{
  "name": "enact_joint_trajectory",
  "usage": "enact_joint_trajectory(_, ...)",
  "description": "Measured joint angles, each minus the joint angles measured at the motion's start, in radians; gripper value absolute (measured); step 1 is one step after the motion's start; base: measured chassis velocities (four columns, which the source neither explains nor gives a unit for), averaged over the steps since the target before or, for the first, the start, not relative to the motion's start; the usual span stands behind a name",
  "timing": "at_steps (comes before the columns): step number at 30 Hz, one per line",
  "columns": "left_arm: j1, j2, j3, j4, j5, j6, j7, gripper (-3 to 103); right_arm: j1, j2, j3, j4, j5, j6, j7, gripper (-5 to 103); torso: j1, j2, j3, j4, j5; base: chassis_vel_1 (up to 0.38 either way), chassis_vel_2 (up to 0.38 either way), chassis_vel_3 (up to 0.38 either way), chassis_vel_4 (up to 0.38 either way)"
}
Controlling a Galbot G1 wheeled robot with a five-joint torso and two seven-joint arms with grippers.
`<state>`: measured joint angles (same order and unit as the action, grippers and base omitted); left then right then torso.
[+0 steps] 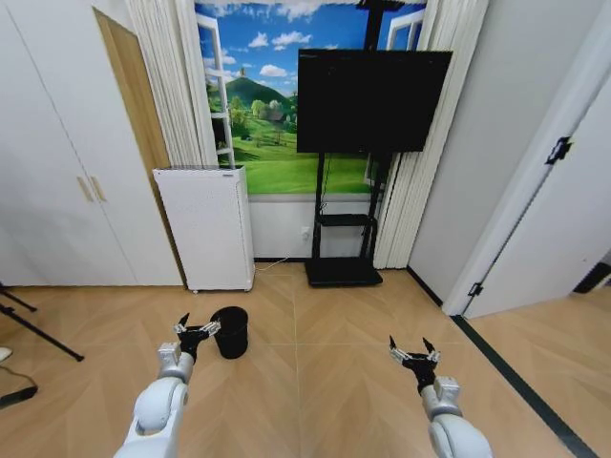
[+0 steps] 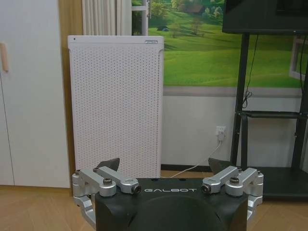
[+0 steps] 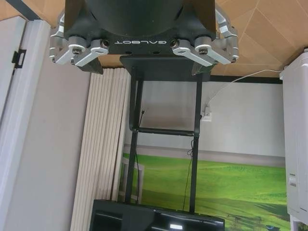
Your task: Pick up the trash bin and place the garbage on the floor into it.
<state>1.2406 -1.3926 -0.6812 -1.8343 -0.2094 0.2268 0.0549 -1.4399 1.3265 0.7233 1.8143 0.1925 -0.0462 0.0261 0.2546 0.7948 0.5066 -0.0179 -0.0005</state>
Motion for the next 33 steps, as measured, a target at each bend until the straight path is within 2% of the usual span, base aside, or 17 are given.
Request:
enact_joint_trajectory(13,0.009,0.002,-0.014,-0.002,-0.009,-0.008,0.010,100,-0.010,0.018,0.005,0.015,-0.014,-0.003,0.001,100,0.000,-0.001,-0.001,-0.0003,0.0004,0.213,-0.209,-0.208,0.210)
enact_joint_trajectory(16,0.015,0.000,-0.015,-0.002,-0.008,-0.008,0.010,100,-0.010,0.021,0.007,0.016,-0.014,-0.003,0.001,100,0.000,-0.001,0.000,0.0002,0.0001,0.224,-0.216,-0.204,0.222)
enact_joint_trajectory(21,0.016,-0.002,-0.016,-0.002,-0.007,-0.014,0.004,100,-0.007,0.024,0.008,0.009,-0.010,0.016,0.001,100,-0.001,-0.001,-0.001,-0.0004,0.0004,0.186,-0.195,-0.177,0.174)
enact_joint_trajectory(33,0.020,-0.023,-0.006,0.006,-0.004,-0.028,-0.004,100,0.000,0.018,0.024,-0.005,0.008,0.030,0.011,100,0.000,-0.002,-0.001,0.0000,0.0005,0.000,-0.002,0.000,0.003)
